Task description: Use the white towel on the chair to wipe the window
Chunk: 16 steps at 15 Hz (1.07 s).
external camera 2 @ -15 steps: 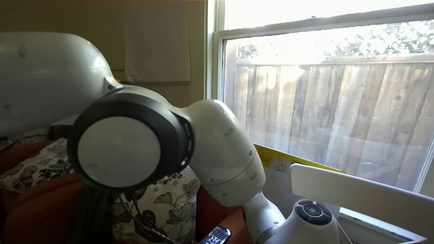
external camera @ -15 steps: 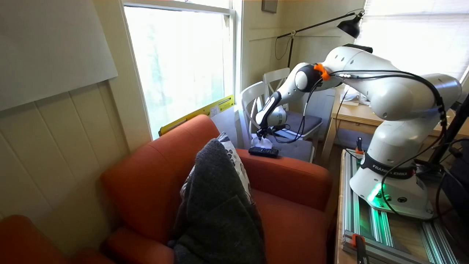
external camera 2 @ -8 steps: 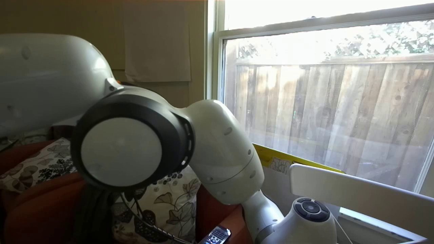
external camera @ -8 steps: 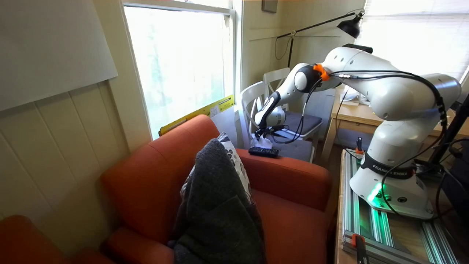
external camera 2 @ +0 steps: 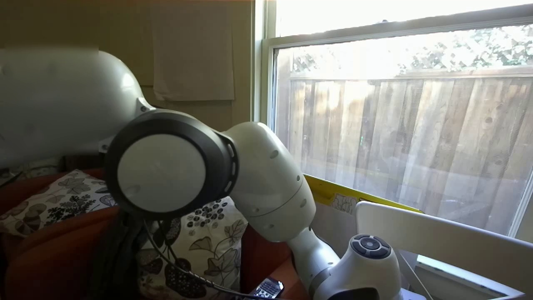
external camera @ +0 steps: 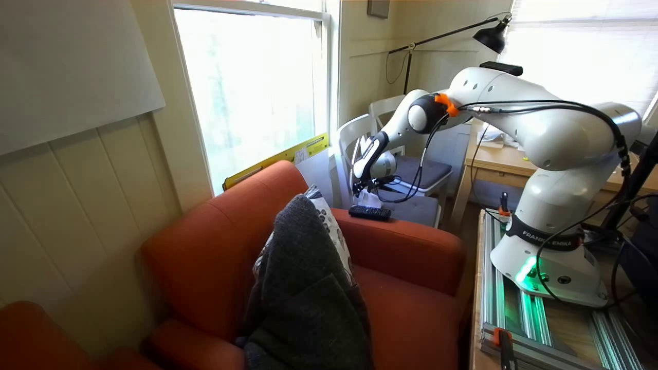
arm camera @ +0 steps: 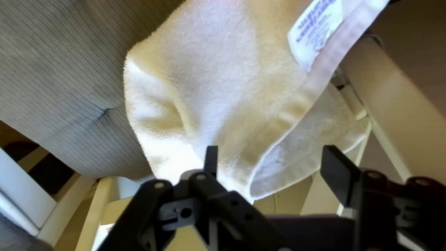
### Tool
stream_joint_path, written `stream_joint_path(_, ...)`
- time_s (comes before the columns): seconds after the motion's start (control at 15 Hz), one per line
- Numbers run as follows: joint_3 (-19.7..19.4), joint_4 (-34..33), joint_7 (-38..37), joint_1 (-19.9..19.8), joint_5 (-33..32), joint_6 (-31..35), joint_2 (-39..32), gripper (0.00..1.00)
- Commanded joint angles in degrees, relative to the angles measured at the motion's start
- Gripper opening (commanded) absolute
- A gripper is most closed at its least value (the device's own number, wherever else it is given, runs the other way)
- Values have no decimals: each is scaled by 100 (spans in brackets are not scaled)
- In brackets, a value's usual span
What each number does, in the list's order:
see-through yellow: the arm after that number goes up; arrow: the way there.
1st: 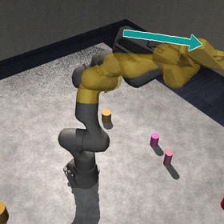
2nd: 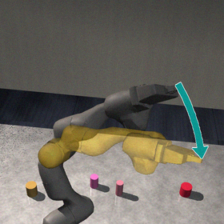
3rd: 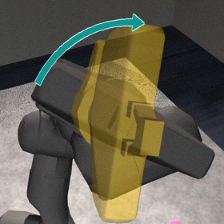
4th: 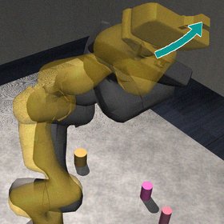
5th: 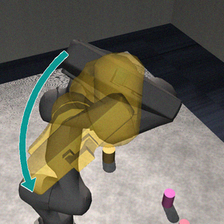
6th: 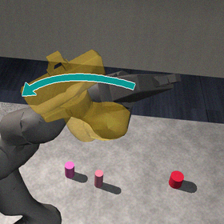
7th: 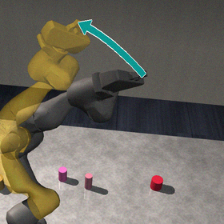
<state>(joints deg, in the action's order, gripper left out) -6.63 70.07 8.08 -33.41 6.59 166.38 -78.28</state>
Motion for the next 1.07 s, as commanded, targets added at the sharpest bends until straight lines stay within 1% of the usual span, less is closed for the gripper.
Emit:
stream_joint_path(0.0,-472,-476,-425,219,-113,-6,-406,81)
stream_joint_path(0.13,-521,-585,-497,219,-83,7,-517,79)
stream_joint_path(0.27,-491,-713,-531,193,-67,-16,-637,77)
stream_joint_path(0.33,-503,-775,-561,204,-69,-9,-700,64)
stream_joint_path(0.47,-506,-881,-592,206,-70,-38,-797,45)
stream_joint_path(0.73,-492,-982,-592,180,-70,-80,-855,15)
stream_joint_path(0.87,-462,-895,-578,153,-83,-124,-757,3)
stream_joint_path(1.0,-417,-796,-481,120,52,-252,-650,0)
